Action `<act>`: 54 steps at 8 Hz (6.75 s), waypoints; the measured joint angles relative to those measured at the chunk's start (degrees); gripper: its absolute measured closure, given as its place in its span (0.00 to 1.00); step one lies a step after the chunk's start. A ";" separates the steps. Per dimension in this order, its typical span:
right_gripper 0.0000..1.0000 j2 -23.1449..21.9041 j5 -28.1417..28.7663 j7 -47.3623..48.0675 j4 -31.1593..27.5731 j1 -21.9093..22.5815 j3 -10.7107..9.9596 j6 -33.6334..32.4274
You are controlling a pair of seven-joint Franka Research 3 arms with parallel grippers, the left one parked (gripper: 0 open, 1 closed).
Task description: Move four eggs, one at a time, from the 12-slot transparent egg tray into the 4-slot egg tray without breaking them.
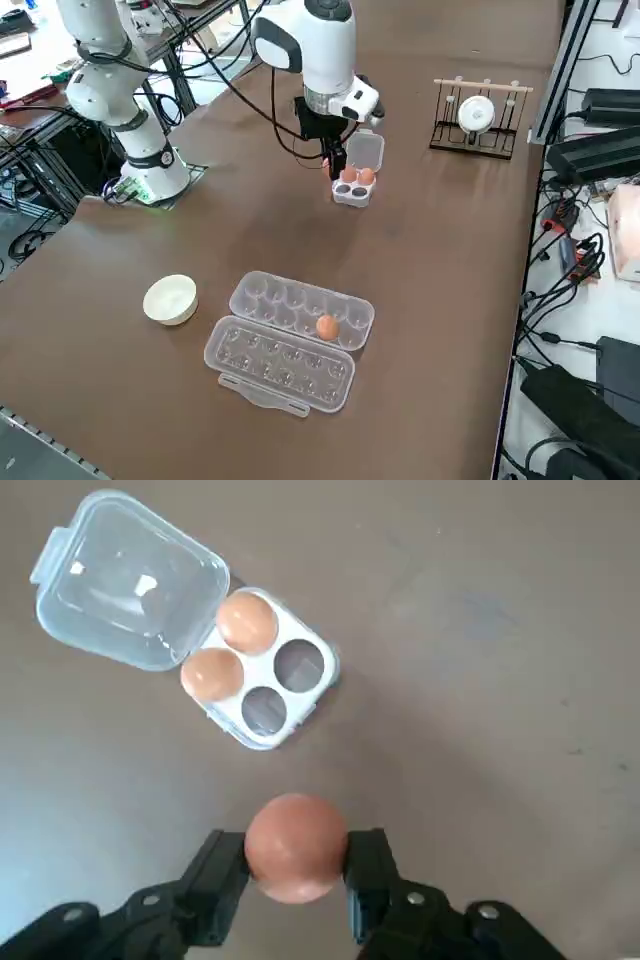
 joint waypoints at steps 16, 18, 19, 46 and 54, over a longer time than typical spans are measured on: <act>0.43 -0.24 0.00 14.56 -16.48 9.87 -0.02 26.41; 0.43 0.19 0.00 14.55 -16.48 9.87 -0.01 26.92; 0.43 0.38 -0.01 14.54 -16.48 9.88 -0.01 27.24; 0.00 4.08 -0.39 -14.23 -3.97 -5.97 -1.10 15.09; 0.00 11.43 -0.70 -52.43 5.99 -17.20 -1.11 15.11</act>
